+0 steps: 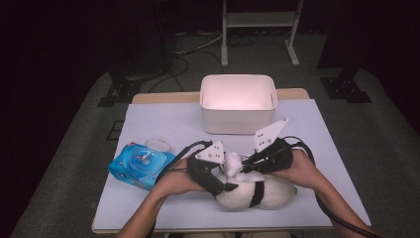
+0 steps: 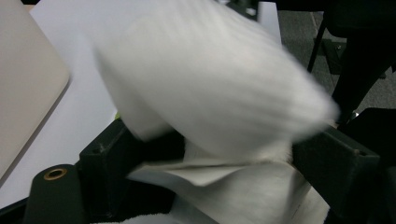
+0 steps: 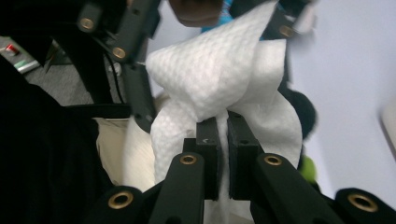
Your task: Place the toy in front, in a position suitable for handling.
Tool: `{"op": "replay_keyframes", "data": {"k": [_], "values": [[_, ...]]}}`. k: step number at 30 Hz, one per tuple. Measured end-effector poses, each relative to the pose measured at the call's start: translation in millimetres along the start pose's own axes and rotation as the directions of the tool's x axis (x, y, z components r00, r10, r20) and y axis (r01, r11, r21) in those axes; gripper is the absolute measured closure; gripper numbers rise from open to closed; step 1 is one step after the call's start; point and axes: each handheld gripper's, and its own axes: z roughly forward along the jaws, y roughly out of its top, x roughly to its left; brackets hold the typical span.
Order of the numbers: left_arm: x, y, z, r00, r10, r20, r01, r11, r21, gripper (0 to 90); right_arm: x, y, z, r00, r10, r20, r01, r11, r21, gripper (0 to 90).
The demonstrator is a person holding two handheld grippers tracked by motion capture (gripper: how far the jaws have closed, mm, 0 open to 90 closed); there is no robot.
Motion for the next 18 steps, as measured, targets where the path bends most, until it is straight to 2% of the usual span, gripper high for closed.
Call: {"op": "replay_keyframes", "data": {"k": [4,5,7,12,16,18], "values": [[-0.8,0.2,-0.2,0.9999,0.013,0.000,-0.013,0.9999,0.003,17.5,-4.2,-9.7,-7.2,0.9996,0.020,0.020,-0.020,1.000,-0.001,84.5],[-1.4,-0.5,-1.0,0.9999,0.016,0.004,-0.016,0.9999,0.003,17.4,-5.3,-17.4,-11.8,0.9985,0.046,0.028,-0.046,0.999,0.005,84.4],[-1.5,-1.0,-2.2,0.9998,0.021,0.006,-0.021,0.9997,0.007,17.5,-7.2,-26.0,-15.5,0.9975,0.063,0.034,-0.063,0.998,0.009,84.3],[-0.5,-1.0,-2.5,0.9998,0.015,0.013,-0.015,0.9999,-0.004,17.3,-12.9,-47.5,-23.0,0.9934,0.108,0.036,-0.110,0.992,0.053,84.2],[0.9,1.0,-1.3,0.9999,0.008,0.011,-0.008,0.9999,-0.011,17.2,-15.5,-57.5,-31.0,0.9904,0.131,0.045,-0.132,0.990,0.038,84.2],[0.9,2.2,-1.4,0.9999,0.012,0.011,-0.012,0.9999,0.001,17.1,-15.1,-59.5,-31.1,0.9904,0.132,0.039,-0.134,0.990,0.032,84.2]]}}
